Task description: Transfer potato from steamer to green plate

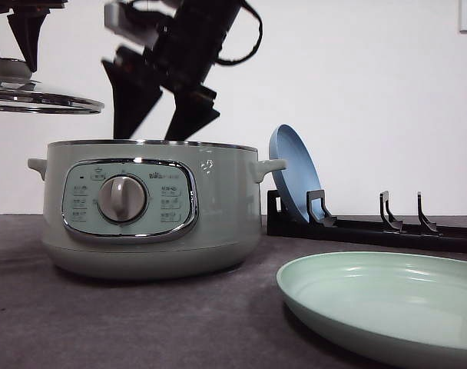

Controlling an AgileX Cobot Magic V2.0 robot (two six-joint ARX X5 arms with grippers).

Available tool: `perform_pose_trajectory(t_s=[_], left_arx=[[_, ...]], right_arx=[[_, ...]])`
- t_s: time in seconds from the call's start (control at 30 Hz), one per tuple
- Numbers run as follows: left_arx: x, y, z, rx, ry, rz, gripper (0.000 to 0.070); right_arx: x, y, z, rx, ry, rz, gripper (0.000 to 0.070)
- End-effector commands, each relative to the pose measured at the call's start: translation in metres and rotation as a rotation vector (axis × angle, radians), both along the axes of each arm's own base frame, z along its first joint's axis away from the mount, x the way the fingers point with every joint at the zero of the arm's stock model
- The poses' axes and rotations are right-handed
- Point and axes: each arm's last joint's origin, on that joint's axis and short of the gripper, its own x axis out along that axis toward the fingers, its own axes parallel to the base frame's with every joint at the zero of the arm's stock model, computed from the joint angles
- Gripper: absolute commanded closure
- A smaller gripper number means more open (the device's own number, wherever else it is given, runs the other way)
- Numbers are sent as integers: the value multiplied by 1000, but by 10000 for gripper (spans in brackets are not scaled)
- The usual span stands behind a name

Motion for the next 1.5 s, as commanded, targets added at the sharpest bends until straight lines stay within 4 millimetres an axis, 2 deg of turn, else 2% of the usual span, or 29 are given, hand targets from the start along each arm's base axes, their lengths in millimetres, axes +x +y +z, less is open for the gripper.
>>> perform_pose_trajectory(t_s=[0.0,0.3,0.67,1.03,1.1,1.17,1.2,1.27,1.37,1.47], left_arx=[[-7,1,20,4,-93,1,700],[-7,1,20,4,-93,1,700],[-7,1,20,4,-93,1,700],[-7,1,20,4,-92,1,700],[-7,1,20,4,-93,1,700],[-7,1,20,4,-93,2,700],[-7,1,20,4,-93,2,700],[-7,1,20,4,-93,1,700],[-7,1,20,4,-93,1,700],[-7,1,20,4,-91,1,700]], right_arx=[[2,8,-4,-12,-35,27,110],[14,10,-26,-62,-39,8,110],[26,8,-38,-50,-39,-18,110],[35,8,-60,-37,41,-35,113],[35,9,-62,-34,51,-35,153],[35,9,-62,-28,56,-32,262],[35,9,-62,-28,56,-32,342],[34,9,-62,-27,64,-40,406],[34,9,-62,-16,78,-51,448],[34,8,-53,-6,72,-57,448]])
